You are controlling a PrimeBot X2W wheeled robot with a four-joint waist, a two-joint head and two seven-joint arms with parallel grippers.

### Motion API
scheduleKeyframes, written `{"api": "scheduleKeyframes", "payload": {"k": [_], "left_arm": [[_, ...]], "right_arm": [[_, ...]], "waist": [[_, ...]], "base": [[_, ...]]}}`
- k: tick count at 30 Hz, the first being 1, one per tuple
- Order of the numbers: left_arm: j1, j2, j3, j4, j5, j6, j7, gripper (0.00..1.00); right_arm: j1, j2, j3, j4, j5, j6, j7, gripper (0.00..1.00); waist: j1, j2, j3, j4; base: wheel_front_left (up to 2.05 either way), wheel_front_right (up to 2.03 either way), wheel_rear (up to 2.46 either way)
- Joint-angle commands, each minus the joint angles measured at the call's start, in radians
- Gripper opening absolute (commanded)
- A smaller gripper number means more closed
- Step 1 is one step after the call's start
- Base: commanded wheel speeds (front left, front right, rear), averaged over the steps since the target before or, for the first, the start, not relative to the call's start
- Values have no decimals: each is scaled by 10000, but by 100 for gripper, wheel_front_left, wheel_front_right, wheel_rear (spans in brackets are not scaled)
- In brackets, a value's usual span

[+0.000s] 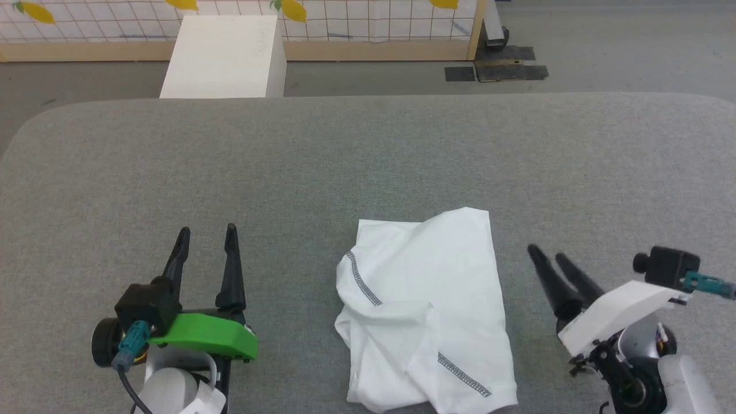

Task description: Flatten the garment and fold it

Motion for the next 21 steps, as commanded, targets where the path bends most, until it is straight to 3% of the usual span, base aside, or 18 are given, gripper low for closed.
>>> {"api": "scheduleKeyframes", "payload": {"k": [1,10,17,18,19,21], "left_arm": [[125,-23,-16,-33,-3,1,-45,100],[80,-24,-75,39,22,-70,-45,100],[125,-24,-100,20,9,-35,-45,100],[125,-24,-95,18,8,-28,-45,100],[123,-24,-84,14,5,-23,-45,100],[111,-24,-33,15,6,-30,-45,100]], "right_arm": [[34,29,3,304,206,-11,145,100],[-466,30,765,2273,1301,-11,600,100],[-788,30,1471,3034,1211,-11,1356,98],[-804,30,1538,3055,1124,-11,1502,58],[-822,30,1602,3046,989,-11,1667,27],[-857,30,1585,2940,719,-11,1824,0]], "waist": [[0,0,3,-24],[0,0,109,202],[0,0,148,410],[0,0,156,421],[0,0,165,426],[0,0,192,411]], "base": [[0,0,0],[0,0,0],[0,0,0],[0,0,0],[0,0,0],[0,0,0]]}}
